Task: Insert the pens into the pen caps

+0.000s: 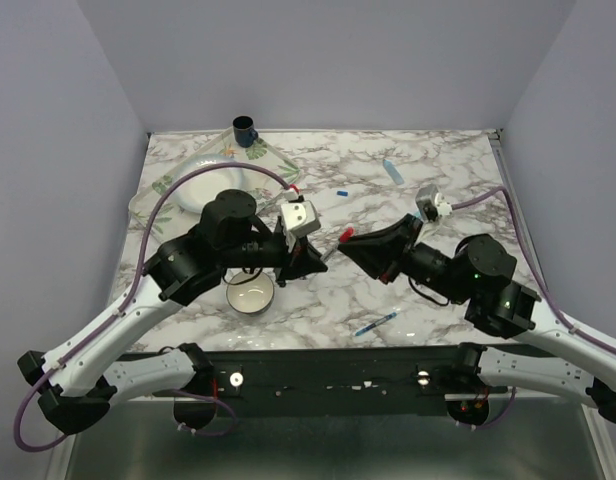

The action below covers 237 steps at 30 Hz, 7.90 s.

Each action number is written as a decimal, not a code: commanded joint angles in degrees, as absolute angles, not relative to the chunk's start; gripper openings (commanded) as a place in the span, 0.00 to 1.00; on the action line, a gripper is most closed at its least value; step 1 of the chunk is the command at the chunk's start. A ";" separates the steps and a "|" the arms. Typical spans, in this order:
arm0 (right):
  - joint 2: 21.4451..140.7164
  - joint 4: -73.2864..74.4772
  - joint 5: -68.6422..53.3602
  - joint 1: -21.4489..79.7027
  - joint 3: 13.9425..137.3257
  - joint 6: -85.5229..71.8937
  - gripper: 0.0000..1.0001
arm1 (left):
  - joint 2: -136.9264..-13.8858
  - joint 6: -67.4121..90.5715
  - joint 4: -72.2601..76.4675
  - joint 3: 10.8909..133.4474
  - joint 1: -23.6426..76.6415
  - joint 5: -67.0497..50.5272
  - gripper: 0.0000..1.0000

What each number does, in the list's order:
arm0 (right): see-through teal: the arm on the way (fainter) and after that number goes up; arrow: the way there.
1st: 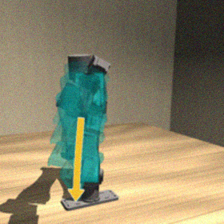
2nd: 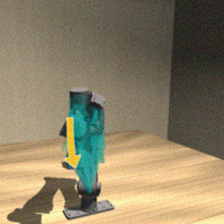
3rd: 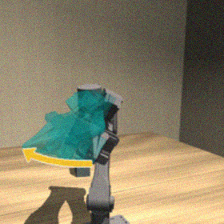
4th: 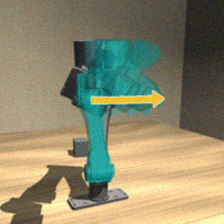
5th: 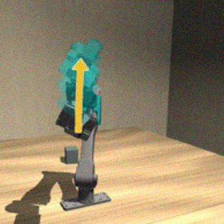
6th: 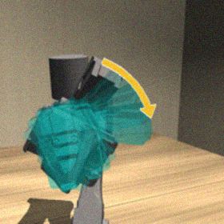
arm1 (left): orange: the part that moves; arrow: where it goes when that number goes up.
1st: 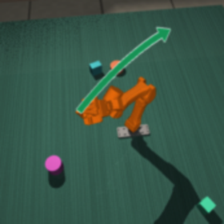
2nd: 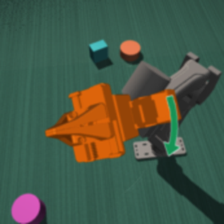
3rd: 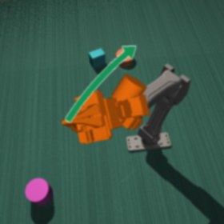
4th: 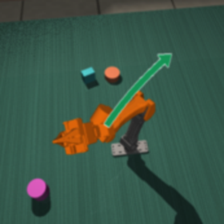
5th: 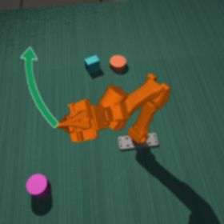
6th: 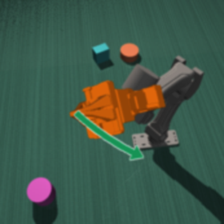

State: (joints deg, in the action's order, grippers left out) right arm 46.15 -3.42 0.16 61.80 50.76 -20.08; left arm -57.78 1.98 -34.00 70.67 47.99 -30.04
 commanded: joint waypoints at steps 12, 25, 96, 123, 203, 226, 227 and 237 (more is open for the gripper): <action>39.29 21.17 10.60 66.53 53.27 -35.31 0.70 | -52.99 14.82 -3.52 60.13 44.82 -16.00 0.00; 28.92 43.49 26.18 66.53 45.79 -55.88 0.85 | -73.45 44.11 -1.76 51.86 47.55 -3.00 0.00; 58.53 27.61 -10.45 60.13 29.10 43.76 0.55 | -29.97 18.98 -10.02 43.33 47.81 28.57 0.89; 84.71 35.42 -19.43 50.19 39.72 50.10 0.09 | -28.39 18.28 -9.41 42.72 47.81 30.58 0.89; 51.59 -28.56 -14.77 46.76 39.73 -36.03 0.01 | -50.97 40.08 11.07 46.14 47.90 -24.87 0.75; 52.82 -32.43 -15.82 47.46 38.32 -37.35 0.06 | -53.79 42.89 13.36 46.05 47.90 -27.16 0.00; 52.91 -32.43 -16.26 47.46 38.41 -37.61 0.14 | -53.88 42.80 13.27 45.97 47.81 -26.98 0.00; 49.14 -0.25 -2.77 47.46 49.30 -41.04 0.77 | -52.47 30.69 -1.99 49.56 46.76 -15.94 0.00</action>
State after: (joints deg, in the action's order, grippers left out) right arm 52.14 -22.28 -14.39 47.31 41.50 -38.37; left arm -53.67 39.20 8.32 45.63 47.72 -23.64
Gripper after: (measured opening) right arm 0.725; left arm 0.061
